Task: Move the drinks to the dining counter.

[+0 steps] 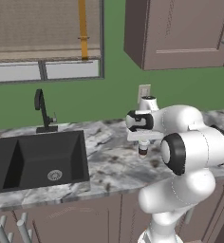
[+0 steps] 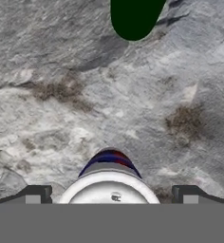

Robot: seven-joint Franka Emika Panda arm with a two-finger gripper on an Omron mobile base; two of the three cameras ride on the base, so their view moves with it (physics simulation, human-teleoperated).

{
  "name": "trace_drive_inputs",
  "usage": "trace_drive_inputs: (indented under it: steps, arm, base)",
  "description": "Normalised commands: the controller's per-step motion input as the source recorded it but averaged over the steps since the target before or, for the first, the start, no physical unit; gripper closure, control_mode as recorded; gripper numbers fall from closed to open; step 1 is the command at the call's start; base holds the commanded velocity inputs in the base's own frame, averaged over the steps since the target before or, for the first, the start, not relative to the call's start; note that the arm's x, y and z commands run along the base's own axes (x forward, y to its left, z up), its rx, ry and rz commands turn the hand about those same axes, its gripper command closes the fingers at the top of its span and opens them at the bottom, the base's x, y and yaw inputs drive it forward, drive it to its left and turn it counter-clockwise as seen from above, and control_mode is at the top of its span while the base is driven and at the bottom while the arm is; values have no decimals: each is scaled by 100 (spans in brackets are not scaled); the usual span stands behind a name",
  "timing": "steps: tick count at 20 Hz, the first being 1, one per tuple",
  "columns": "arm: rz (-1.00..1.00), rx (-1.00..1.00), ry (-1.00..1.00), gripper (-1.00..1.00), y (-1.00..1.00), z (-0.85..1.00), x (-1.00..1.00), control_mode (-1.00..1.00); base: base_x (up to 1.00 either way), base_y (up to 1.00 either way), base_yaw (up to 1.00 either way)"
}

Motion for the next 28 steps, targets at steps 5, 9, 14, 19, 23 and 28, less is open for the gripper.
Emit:
trace_drive_inputs:
  steps: [5, 9, 14, 19, 23, 28]
  arm:
    - [0, 0, 0, -100, 0, -14, -1, -100]
    - [0, 0, 0, -100, 0, -25, 0, -100]
    - [0, 0, 0, 100, 1, -11, 0, -100]
    - [0, 0, 0, 100, 0, 1, -2, -100]
    - [0, 0, -8, 100, 2, 21, -30, -100]
    - [7, 0, -2, 100, 0, 53, -29, -100]
  base:
    - [0, 0, 0]
    - [0, 0, 0]
    - [0, 0, 0]
    - [0, 0, 0]
    - [0, 0, 0]
    - [0, 0, 0]
